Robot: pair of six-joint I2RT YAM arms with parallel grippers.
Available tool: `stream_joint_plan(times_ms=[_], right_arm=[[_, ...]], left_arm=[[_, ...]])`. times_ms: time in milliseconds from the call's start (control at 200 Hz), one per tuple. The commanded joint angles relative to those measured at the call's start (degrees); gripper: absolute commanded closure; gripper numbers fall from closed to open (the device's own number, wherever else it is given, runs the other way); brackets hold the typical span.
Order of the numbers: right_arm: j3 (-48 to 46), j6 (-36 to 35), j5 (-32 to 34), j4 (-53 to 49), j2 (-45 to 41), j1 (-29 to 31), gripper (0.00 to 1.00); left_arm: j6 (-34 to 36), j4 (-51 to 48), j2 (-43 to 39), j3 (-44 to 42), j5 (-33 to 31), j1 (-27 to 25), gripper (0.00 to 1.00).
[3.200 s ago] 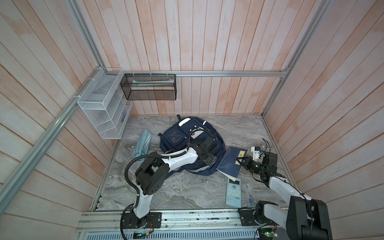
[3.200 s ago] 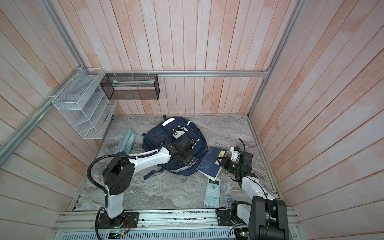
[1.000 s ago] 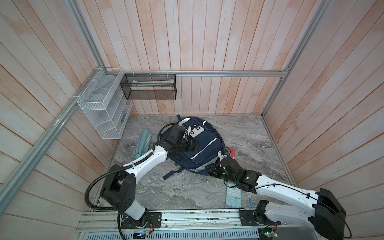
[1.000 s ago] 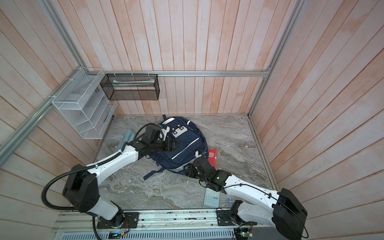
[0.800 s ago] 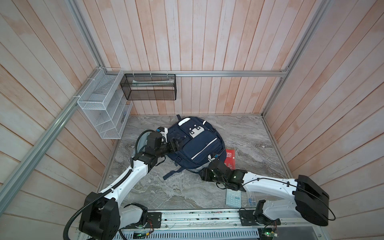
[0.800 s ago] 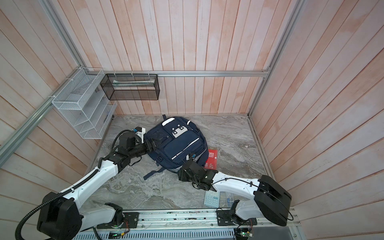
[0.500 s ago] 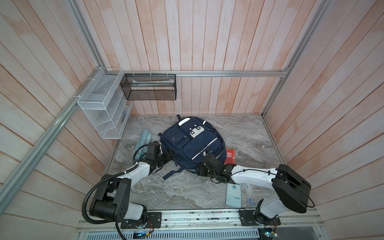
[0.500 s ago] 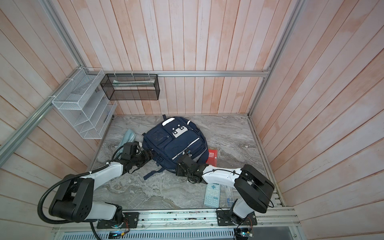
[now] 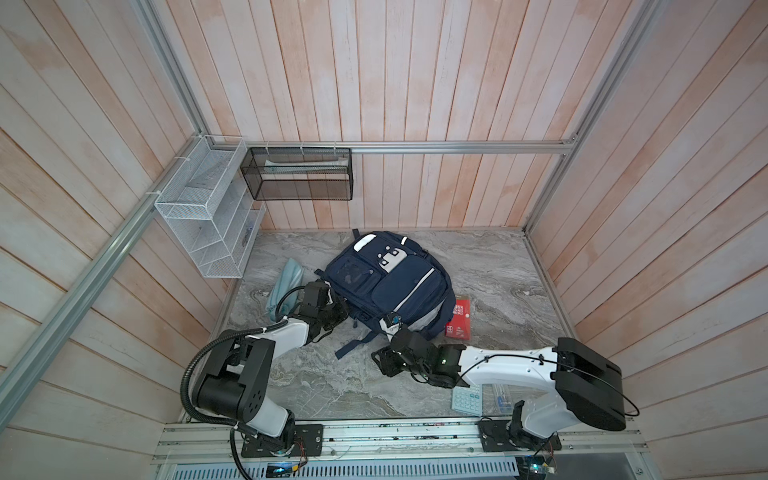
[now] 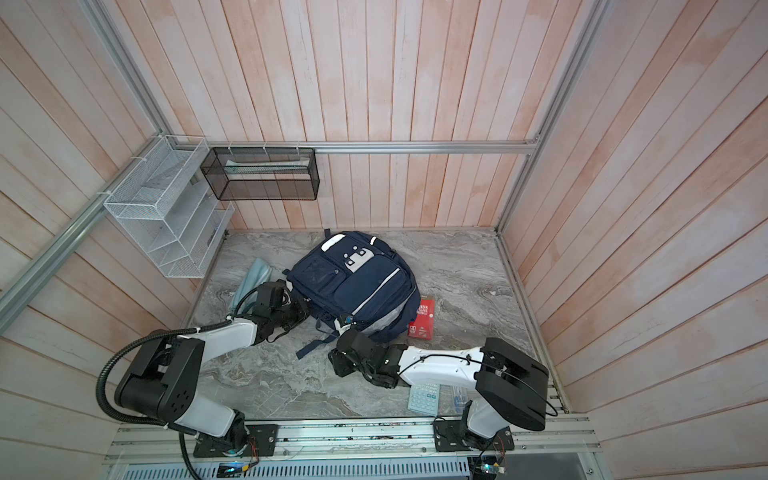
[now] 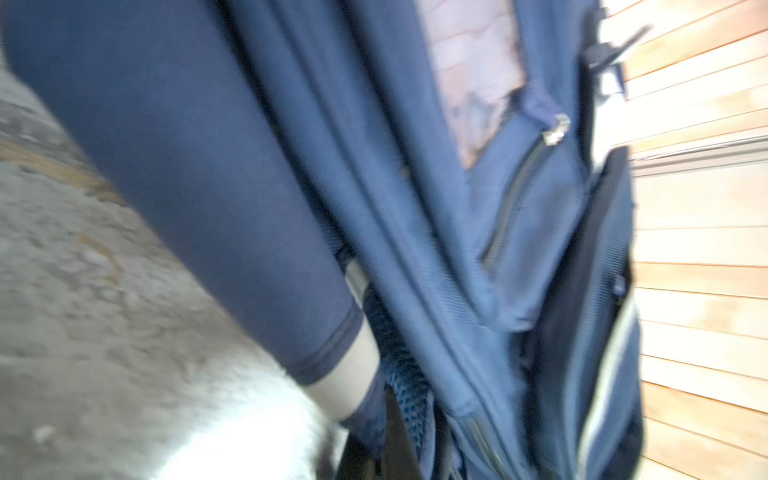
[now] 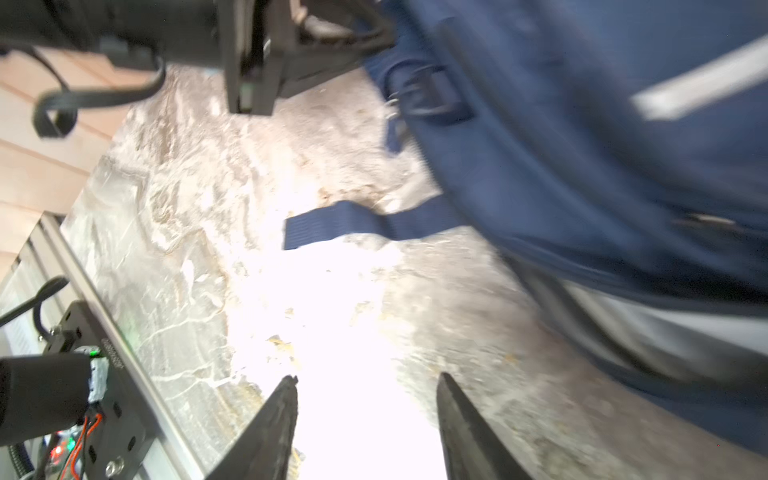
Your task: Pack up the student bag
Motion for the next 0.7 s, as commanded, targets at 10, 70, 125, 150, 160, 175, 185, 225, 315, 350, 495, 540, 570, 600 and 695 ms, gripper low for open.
stream_joint_plan(times_ms=[10, 70, 125, 150, 160, 175, 185, 225, 315, 350, 495, 540, 570, 600, 695], right_arm=[[9.1, -3.4, 7.2, -2.7, 7.6, -0.9, 0.45], [14.0, -5.0, 8.9, -3.2, 12.0, -1.7, 0.45], [18.0, -5.8, 10.4, -3.4, 15.6, -2.6, 0.45], [19.4, -5.6, 11.4, -3.5, 16.9, -2.9, 0.46], [20.0, -5.4, 12.0, -3.6, 17.4, -3.0, 0.46], [20.7, -5.1, 12.8, -3.8, 18.2, -3.2, 0.46], [21.2, -5.0, 13.4, -3.7, 18.6, -3.2, 0.46], [23.0, -4.6, 16.4, -3.8, 20.4, -3.4, 0.48], [29.4, -2.6, 24.1, -9.3, 25.2, -3.2, 0.54], [32.3, -2.3, 26.2, -12.4, 26.9, -3.3, 0.58], [33.1, -2.3, 24.7, -13.2, 27.6, -4.7, 0.89], [30.1, -3.3, 21.4, -10.0, 25.4, -4.9, 0.97], [28.4, -4.1, 19.3, -8.4, 24.3, -5.0, 1.0], [26.6, -4.6, 17.2, -7.1, 22.7, -5.0, 1.0], [21.9, -3.6, 12.8, -8.1, 18.4, -5.2, 1.0]], left_arm=[[-2.9, 1.0, -4.4, 1.7, 2.5, -0.8, 1.0], [-3.9, 0.8, -6.3, 1.2, 2.9, -0.9, 1.0], [-4.2, 0.3, -8.3, 0.7, 2.3, -1.1, 1.0], [-4.2, 0.0, -8.9, 0.4, 1.8, -1.2, 1.0], [-4.2, -0.1, -9.1, 0.3, 1.6, -1.3, 1.0], [-4.3, -0.2, -9.4, 0.1, 1.6, -1.3, 1.0], [-4.3, -0.3, -9.5, -0.1, 1.7, -1.4, 1.0], [-4.6, -0.2, -9.6, -0.6, 2.3, -1.4, 1.0], [-5.3, 0.7, -9.3, -1.7, 3.4, -1.9, 1.0], [-5.3, 0.7, -9.3, -1.8, 3.7, -1.9, 1.0], [-4.7, -0.5, -9.7, -1.5, 3.5, -2.2, 1.0], [-4.2, -1.2, -9.5, -1.1, 3.3, -2.2, 1.0], [-3.9, -1.6, -9.4, -0.8, 3.1, -2.0, 1.0], [-3.5, -1.9, -9.3, -0.4, 2.6, -1.9, 1.0], [-2.4, -2.5, -8.1, 0.9, 2.5, -0.6, 1.0]])
